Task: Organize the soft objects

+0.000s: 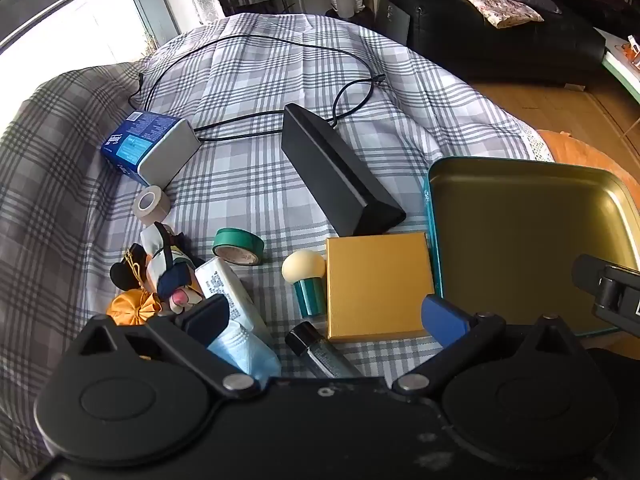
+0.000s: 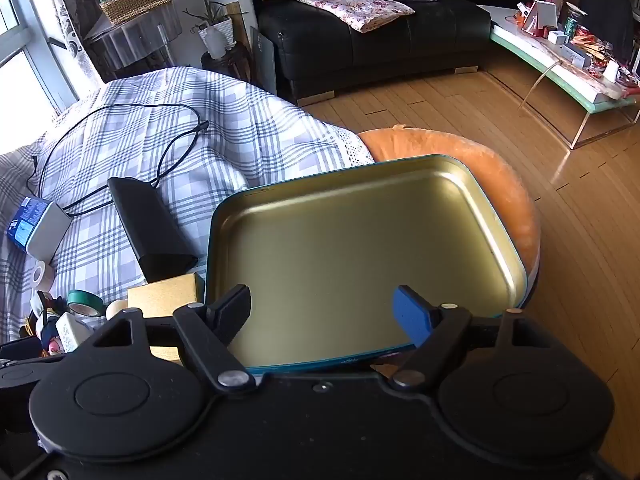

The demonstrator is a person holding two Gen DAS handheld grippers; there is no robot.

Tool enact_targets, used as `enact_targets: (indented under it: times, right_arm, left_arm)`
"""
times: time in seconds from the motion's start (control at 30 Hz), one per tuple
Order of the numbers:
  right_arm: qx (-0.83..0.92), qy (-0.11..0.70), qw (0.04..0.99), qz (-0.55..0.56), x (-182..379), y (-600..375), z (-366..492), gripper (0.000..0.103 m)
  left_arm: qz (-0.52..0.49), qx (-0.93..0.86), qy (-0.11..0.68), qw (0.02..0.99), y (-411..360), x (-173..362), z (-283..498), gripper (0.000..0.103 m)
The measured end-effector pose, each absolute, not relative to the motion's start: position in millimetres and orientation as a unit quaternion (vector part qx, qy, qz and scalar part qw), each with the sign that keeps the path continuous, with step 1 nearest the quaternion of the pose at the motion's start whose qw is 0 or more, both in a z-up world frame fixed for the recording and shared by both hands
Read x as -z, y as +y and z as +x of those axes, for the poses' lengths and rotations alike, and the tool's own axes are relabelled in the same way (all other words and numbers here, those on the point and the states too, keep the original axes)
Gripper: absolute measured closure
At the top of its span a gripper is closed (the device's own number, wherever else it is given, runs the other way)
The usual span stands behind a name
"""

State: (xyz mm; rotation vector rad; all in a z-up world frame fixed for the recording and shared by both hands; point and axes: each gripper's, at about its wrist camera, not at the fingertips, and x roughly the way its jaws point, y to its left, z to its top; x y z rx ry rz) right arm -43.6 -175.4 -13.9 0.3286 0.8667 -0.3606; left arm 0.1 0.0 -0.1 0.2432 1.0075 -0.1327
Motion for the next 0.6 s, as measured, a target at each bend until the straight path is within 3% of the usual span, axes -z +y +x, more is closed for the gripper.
enact_targets:
  times: [0.6]
  right_arm:
    - [0.173,0.414,0.880,0.156,13.9,-174.9,-43.9,0.028]
  left_arm:
    - [0.112,0.066,0.491,0.861,-1.5,2.4,-0.5,0.000]
